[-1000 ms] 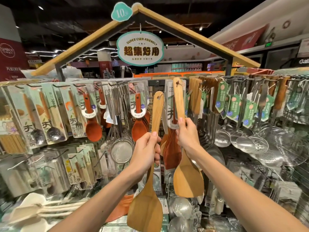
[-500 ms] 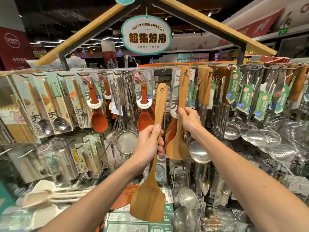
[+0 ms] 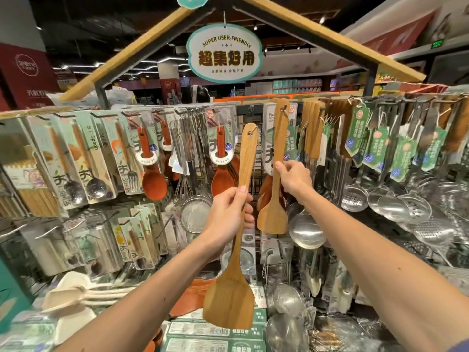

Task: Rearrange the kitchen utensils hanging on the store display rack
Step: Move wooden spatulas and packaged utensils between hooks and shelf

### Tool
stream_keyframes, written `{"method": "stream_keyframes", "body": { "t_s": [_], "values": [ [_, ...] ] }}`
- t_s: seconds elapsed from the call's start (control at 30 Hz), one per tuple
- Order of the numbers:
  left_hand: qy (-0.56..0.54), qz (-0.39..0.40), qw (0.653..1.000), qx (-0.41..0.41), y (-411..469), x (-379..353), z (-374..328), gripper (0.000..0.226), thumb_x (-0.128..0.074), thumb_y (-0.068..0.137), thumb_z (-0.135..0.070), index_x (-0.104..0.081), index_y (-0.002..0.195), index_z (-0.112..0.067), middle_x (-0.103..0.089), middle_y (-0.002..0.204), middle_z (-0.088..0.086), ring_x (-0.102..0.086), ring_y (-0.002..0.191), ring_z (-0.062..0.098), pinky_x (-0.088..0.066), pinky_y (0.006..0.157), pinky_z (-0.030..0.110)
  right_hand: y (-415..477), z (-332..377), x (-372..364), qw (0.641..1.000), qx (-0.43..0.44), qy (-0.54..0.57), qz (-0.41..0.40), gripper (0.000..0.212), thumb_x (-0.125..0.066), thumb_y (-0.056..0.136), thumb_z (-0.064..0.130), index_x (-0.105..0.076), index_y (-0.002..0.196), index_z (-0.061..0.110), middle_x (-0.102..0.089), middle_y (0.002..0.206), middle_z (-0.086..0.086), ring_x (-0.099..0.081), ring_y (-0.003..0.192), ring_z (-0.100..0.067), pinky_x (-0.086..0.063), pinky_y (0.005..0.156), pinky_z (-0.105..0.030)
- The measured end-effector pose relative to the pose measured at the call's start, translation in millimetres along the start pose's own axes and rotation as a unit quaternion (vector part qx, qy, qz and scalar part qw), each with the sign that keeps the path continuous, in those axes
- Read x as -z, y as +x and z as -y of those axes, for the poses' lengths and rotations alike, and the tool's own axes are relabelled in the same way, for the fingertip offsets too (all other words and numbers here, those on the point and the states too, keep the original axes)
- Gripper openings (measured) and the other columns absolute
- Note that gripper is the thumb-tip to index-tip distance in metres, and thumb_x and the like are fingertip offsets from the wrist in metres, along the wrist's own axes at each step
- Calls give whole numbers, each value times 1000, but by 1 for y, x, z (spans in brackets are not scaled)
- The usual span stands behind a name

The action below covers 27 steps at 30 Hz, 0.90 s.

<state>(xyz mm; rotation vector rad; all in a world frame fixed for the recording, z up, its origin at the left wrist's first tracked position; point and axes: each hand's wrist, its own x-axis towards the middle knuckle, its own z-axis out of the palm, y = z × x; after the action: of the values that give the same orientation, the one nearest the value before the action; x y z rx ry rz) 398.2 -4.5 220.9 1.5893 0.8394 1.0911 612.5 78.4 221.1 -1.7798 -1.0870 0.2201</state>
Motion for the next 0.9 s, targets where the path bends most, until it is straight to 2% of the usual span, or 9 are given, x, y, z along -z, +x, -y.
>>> {"method": "stream_keyframes", "body": {
  "t_s": [0.1,0.17,0.23,0.37,0.47,0.53,0.7,0.8,0.9],
  "values": [
    [95,-9,995,-24,3,5,1,38,-45,104,-39,-71,96,-13,-62,74,-9,-56,65,3,-44,60,16,-18,1,8,999,-19,-6,-29,26,-56,96,40,-63,99,16,-66,111,-7,-62,101,-27,-51,91,-42],
    [123,-11,992,-33,5,9,1,34,-48,103,-40,-75,96,-19,-65,84,-13,-58,80,2,-46,74,24,-48,1,16,999,-22,30,-8,25,-55,97,42,-57,97,17,-64,109,-4,-60,99,-22,-50,91,-42],
    [121,-9,992,-47,7,11,1,29,-52,102,-37,-75,97,-20,-68,84,-8,-60,83,8,-50,80,32,-87,1,22,993,-2,101,69,34,-47,99,50,-58,100,19,-67,103,-4,-62,89,-17,-51,86,-40],
    [130,-1,987,-93,18,2,-11,14,-58,100,-29,-69,101,-20,-70,89,13,-64,73,27,-57,73,40,-149,4,29,951,53,172,251,40,-44,92,57,-51,116,26,-65,99,4,-64,83,-5,-50,68,-21],
    [127,4,985,-116,26,-12,-23,9,-61,98,-27,-66,102,-22,-70,79,-1,-66,67,13,-61,73,42,-153,-2,31,952,110,164,233,8,-57,98,32,-54,104,26,-67,88,3,-62,67,2,-47,61,-19],
    [111,12,987,-114,30,-21,-30,10,-61,98,-26,-60,108,-25,-70,85,-4,-70,70,15,-62,73,42,-150,-2,36,955,114,175,208,14,-53,101,20,-54,88,16,-68,78,-1,-63,60,0,-44,52,-15],
    [102,-9,985,-140,58,-35,-53,51,-51,101,-41,-31,147,-32,-65,107,-1,-68,82,11,-60,77,41,-141,-3,45,960,117,169,191,25,-50,103,25,-56,94,2,-68,75,-3,-68,64,-12,-44,51,-17],
    [118,-11,976,-182,78,-42,-66,41,-43,102,-47,-38,140,-33,-65,117,-6,-67,99,11,-55,91,44,-137,-1,49,966,112,159,169,25,-49,103,26,-59,94,5,-68,74,-3,-67,65,-13,-45,54,-15],
    [136,-16,971,-196,90,-51,-78,29,-45,103,-39,-48,129,-27,-65,117,-4,-66,101,13,-55,93,46,-130,-1,49,973,126,132,141,27,-49,103,31,-62,94,9,-71,74,0,-67,65,-12,-45,57,-21]
  ]
}}
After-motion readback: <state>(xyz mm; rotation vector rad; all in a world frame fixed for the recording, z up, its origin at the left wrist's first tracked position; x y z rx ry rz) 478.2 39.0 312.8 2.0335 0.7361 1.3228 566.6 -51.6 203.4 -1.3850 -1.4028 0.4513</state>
